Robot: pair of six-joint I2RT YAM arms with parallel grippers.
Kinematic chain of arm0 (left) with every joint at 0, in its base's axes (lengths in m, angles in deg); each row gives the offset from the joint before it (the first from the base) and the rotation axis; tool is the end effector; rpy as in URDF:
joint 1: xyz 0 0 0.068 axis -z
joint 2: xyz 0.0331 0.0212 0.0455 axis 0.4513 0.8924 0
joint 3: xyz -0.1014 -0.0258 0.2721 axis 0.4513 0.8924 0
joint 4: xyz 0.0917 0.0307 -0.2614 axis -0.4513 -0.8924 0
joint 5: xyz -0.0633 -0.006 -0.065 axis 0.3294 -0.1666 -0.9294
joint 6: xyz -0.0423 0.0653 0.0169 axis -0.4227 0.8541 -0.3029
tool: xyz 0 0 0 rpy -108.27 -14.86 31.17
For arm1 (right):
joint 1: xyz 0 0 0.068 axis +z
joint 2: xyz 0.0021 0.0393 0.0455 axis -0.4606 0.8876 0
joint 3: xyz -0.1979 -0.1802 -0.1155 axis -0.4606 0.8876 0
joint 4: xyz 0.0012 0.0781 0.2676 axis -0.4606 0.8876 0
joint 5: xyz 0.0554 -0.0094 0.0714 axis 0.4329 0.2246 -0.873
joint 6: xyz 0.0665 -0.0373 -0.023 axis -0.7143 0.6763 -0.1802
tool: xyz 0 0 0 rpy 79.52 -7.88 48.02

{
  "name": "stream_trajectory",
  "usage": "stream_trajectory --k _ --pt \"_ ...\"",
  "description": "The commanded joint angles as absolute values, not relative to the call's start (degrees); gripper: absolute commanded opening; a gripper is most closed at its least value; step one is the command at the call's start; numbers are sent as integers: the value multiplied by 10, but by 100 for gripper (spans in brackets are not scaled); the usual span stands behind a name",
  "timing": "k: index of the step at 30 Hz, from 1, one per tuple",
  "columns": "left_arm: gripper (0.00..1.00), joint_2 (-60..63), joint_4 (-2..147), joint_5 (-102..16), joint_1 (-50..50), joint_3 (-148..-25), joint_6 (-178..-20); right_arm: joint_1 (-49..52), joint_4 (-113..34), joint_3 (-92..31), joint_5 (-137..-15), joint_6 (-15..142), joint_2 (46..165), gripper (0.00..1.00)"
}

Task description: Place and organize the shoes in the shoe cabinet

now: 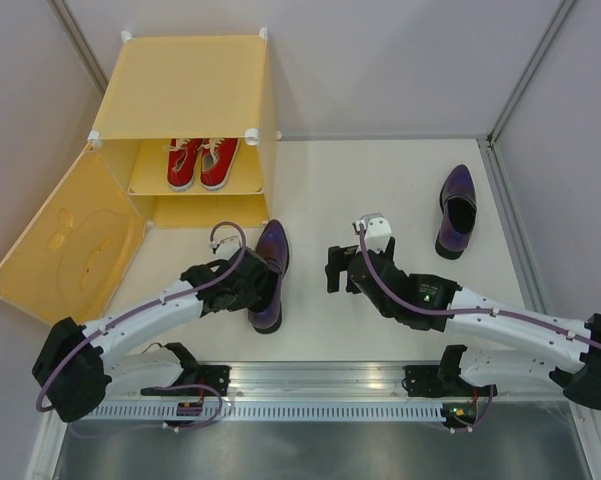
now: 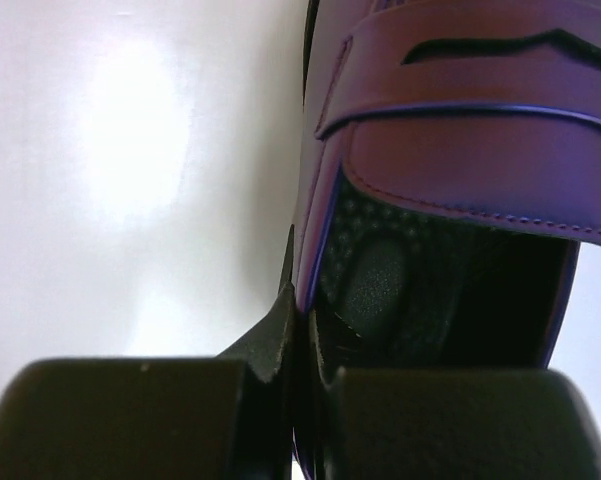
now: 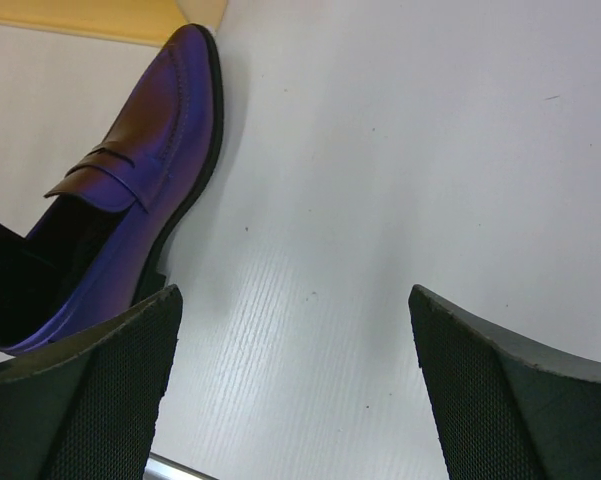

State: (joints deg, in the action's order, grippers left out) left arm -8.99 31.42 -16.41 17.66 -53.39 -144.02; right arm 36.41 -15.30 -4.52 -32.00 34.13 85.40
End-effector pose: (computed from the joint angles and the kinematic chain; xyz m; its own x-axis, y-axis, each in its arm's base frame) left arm 0.1739 -0.1405 0.1835 -0.8276 -0.3003 -0.4742 -0.2288 0.9519 -0.2036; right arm 0.1503 0.2138 0.2912 -0.5152 0.0369 -0.8563 -0.2572 0.9464 0.1955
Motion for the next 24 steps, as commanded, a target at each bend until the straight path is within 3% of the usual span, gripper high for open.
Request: stream_trajectory --k 1,12,24 --pt "2 -144 261 -97 155 -544 -1453 360 -151 -38 -298 335 829 97" --pt "2 -259 209 -132 -84 -540 -1305 357 -137 -28 -284 341 780 97" --pt "2 -70 389 -157 -245 -664 -1109 352 -127 -16 -260 368 731 97"
